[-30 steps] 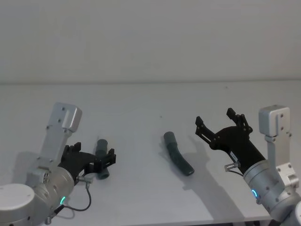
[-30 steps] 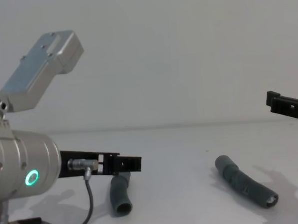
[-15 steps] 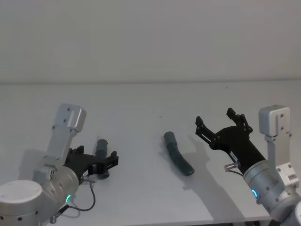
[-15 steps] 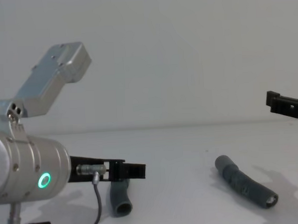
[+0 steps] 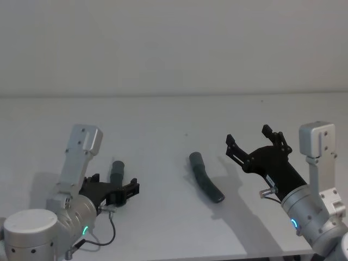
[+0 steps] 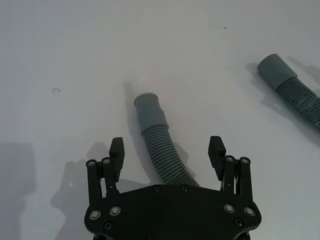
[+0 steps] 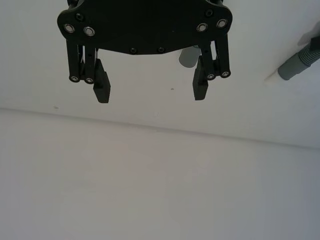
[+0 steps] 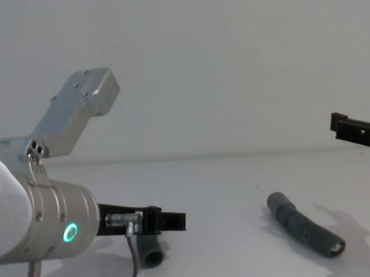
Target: Use both hands to pick up one end of the pipe from the table, align the ends, and insert them.
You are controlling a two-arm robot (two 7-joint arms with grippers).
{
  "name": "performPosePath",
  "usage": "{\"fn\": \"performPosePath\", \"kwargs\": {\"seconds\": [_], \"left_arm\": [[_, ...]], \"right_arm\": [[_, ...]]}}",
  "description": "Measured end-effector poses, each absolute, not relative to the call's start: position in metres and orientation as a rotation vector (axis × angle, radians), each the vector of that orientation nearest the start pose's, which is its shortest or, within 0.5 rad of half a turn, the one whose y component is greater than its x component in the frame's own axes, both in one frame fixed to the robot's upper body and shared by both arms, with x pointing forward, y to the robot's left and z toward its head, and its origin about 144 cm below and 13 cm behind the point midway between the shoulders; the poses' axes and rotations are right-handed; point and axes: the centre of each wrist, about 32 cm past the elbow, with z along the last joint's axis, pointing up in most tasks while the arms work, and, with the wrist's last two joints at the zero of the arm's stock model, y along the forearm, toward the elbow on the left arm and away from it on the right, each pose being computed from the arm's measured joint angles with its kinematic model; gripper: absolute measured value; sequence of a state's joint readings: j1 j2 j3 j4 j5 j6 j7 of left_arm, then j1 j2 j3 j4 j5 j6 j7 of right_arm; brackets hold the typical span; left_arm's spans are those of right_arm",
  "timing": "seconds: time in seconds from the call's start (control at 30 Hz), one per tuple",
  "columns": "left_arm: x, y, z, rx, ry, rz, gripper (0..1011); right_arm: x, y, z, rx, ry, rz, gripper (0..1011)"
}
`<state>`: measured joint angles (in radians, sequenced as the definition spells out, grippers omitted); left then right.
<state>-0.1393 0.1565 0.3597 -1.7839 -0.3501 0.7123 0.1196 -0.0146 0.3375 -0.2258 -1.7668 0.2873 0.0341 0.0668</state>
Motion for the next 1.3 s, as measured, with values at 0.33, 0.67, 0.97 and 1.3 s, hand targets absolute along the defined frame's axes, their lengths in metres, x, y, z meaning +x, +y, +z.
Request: {"fn": "performPosePath", "kwargs": {"seconds": [0.33, 0.67, 0.97, 1.3], "left_arm": [[0.470, 0.146, 1.227, 0.324, 0.373, 1.211, 1001], [0.479, 0.142, 1.224, 0.323, 0.374, 1.209, 1001], [0.486, 0.139, 1.224, 0.327, 0.368, 1.202, 1001], [0.489, 0.137, 1.224, 0.332, 0.372, 1.202, 1001]], "right_arm": [[0.443, -0.237, 1.189, 0.026, -0.075, -1.229, 1002], [0.443, -0.237, 1.189, 0.026, -0.075, -1.230, 1002], [0.443, -0.237, 1.189, 0.026, -0.075, -1.229, 1002], [0.443, -0.237, 1.189, 0.026, -0.075, -1.230, 1002]]}}
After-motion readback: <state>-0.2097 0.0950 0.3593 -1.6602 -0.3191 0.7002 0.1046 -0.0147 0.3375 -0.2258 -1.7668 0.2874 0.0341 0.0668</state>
